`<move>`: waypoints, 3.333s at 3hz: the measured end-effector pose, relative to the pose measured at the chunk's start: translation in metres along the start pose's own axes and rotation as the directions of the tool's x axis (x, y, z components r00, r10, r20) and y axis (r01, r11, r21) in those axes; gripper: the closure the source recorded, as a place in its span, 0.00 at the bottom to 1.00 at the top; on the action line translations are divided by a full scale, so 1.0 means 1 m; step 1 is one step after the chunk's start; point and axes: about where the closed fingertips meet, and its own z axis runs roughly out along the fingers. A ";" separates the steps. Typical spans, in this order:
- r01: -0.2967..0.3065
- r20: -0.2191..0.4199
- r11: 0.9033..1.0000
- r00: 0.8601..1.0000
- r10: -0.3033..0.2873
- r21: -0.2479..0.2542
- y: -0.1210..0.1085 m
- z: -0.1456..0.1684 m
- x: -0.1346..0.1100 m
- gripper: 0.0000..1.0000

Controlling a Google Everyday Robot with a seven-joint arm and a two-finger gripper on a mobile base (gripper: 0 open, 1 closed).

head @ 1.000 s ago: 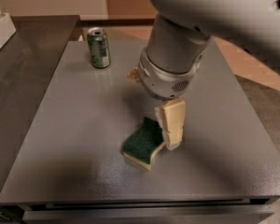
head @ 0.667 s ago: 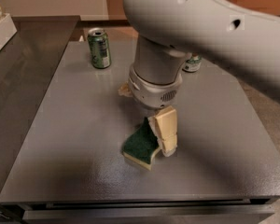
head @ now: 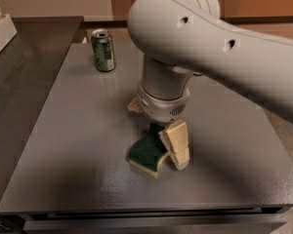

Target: Move sponge near 7up can

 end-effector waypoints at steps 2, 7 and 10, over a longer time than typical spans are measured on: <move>-0.008 0.004 1.000 1.000 0.009 -0.016 0.007 0.005 0.011 0.42; -0.462 -0.024 0.871 0.881 0.472 0.171 -0.070 -0.062 0.169 1.00; -0.649 -0.056 0.740 0.744 0.666 0.175 -0.048 -0.038 0.267 1.00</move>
Offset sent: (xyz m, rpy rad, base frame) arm 0.0040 -0.0210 -0.0084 0.0000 0.0367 -0.0199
